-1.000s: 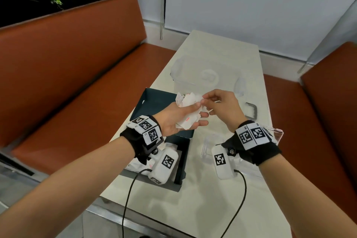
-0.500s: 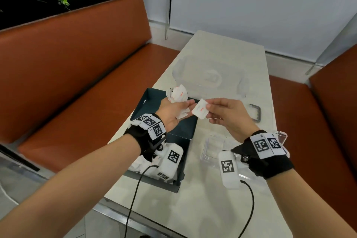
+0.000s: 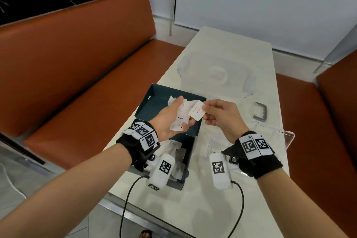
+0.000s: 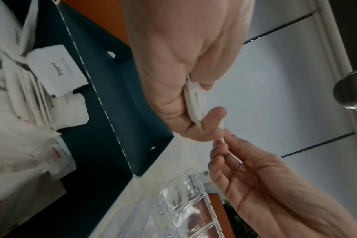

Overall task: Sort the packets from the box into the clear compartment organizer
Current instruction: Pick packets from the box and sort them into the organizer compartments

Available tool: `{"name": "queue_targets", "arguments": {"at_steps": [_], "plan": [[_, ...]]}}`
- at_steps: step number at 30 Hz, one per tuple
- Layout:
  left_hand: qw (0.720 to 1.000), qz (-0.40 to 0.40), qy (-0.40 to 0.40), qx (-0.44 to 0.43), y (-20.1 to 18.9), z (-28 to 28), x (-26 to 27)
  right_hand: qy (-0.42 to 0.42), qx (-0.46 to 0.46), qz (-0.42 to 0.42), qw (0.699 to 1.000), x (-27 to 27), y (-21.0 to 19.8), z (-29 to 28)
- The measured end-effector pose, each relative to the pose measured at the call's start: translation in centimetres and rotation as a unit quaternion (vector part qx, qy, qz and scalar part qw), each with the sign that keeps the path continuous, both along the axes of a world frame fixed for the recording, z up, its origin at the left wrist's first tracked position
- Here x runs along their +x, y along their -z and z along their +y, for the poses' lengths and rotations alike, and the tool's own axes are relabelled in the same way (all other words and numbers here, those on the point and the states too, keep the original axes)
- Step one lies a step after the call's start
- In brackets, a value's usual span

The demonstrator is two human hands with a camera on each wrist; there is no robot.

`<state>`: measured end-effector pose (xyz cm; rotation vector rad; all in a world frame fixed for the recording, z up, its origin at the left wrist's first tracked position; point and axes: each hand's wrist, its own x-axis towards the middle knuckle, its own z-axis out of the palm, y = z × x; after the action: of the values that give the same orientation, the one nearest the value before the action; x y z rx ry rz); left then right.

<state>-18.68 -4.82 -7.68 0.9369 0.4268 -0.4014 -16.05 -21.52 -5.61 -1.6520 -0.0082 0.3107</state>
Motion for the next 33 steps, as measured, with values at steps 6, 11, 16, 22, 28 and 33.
{"name": "queue_targets", "arguments": {"at_steps": [6,11,16,22,28,33], "plan": [[0.999,-0.037,-0.015,0.016,0.2,0.1,-0.7,0.008,0.007,0.021,1.000,-0.1,0.4,0.5],[0.999,-0.048,-0.018,0.014,0.4,0.2,-0.8,0.026,0.059,0.047,0.997,-0.3,0.6,0.1],[0.996,-0.082,0.026,0.026,0.2,0.2,-0.9,0.070,0.005,-0.016,0.997,-0.1,0.4,-0.3],[0.993,-0.114,0.032,0.023,0.2,-0.4,-0.8,0.099,-0.015,-0.045,0.994,-0.4,0.6,-0.1],[0.990,-0.127,0.037,0.050,0.5,-0.9,-0.7,0.105,-0.018,-0.056,0.993,-0.7,0.5,-0.1],[0.987,-0.139,0.063,0.056,0.4,-0.8,-0.7,0.083,-0.021,-0.052,0.995,-0.6,0.3,-0.5]]}}
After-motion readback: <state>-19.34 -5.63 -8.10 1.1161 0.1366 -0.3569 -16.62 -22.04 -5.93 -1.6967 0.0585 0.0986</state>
